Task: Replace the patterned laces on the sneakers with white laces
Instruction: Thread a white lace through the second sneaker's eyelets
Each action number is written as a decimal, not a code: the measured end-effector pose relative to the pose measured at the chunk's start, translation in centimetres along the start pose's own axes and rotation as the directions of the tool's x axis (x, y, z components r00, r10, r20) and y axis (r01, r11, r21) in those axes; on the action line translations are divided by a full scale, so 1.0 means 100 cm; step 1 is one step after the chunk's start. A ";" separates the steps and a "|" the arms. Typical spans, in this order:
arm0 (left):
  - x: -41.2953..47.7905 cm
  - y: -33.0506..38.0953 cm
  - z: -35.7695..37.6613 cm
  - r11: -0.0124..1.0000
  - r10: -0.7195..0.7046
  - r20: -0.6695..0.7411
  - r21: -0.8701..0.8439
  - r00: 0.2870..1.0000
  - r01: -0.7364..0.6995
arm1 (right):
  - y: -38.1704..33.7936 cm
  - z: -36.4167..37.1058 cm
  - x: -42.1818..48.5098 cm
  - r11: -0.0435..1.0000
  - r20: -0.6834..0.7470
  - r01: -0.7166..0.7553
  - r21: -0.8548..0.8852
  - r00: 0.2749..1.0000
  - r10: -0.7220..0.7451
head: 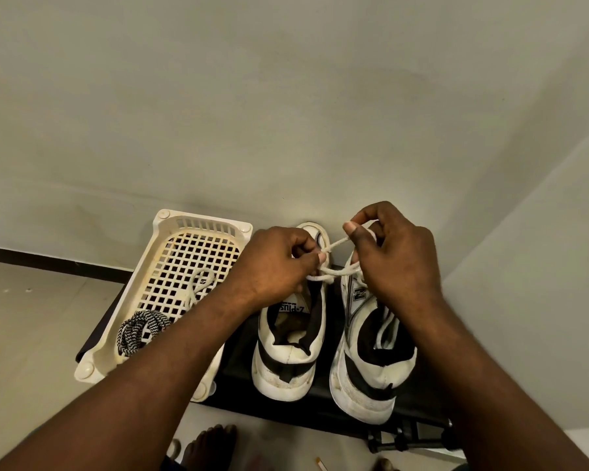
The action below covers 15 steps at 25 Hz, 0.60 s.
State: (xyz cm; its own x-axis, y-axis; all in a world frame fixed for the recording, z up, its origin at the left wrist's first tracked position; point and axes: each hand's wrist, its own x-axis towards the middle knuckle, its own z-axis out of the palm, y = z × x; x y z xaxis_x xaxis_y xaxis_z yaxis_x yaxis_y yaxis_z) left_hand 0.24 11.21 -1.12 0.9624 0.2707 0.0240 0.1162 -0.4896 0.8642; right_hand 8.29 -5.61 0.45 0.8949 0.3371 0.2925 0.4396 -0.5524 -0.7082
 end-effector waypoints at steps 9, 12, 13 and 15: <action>0.005 -0.011 0.000 1.000 -0.015 -0.141 0.020 0.990 0.018 | -0.002 -0.011 0.005 0.689 0.160 -0.226 0.689 0.974 0.159; 0.004 -0.008 -0.001 0.998 -0.031 -0.044 -0.046 0.999 0.029 | -0.002 -0.002 0.002 0.855 0.156 -0.239 0.460 0.970 0.187; 0.003 -0.004 0.000 0.993 -0.035 0.038 -0.112 0.999 0.039 | -0.003 -0.001 0.001 0.869 0.159 -0.233 0.436 0.971 0.180; 0.000 -0.002 0.001 0.990 -0.018 0.156 -0.133 0.988 0.040 | -0.004 -0.001 0.000 0.861 0.131 -0.179 0.475 0.983 0.132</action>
State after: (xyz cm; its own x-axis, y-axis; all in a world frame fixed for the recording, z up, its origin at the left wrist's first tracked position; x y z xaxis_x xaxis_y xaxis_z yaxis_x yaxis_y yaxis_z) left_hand 0.26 11.23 -1.32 0.9866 0.1471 -0.0707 0.1204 -0.3636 0.9237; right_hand 8.14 -5.41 0.80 0.9272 0.3581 0.1095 0.1814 -0.1737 -0.9679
